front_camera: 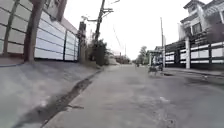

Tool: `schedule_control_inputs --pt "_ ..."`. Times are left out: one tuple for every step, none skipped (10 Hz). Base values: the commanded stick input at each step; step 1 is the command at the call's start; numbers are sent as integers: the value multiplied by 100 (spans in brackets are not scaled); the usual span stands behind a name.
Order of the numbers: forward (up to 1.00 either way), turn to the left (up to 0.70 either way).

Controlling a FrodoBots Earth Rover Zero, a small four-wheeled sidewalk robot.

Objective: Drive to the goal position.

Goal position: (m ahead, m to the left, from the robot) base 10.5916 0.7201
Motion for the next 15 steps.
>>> schedule_control_inputs --pt "100 0" --pt "100 0" --pt "100 0" --pt "100 0" --pt "100 0" --pt "100 0" --pt "100 0" --pt "100 0" --pt "100 0" --pt "100 0" --pt "100 0" --pt "100 0" --pt "100 0" --pt "100 0" --pt "100 0"
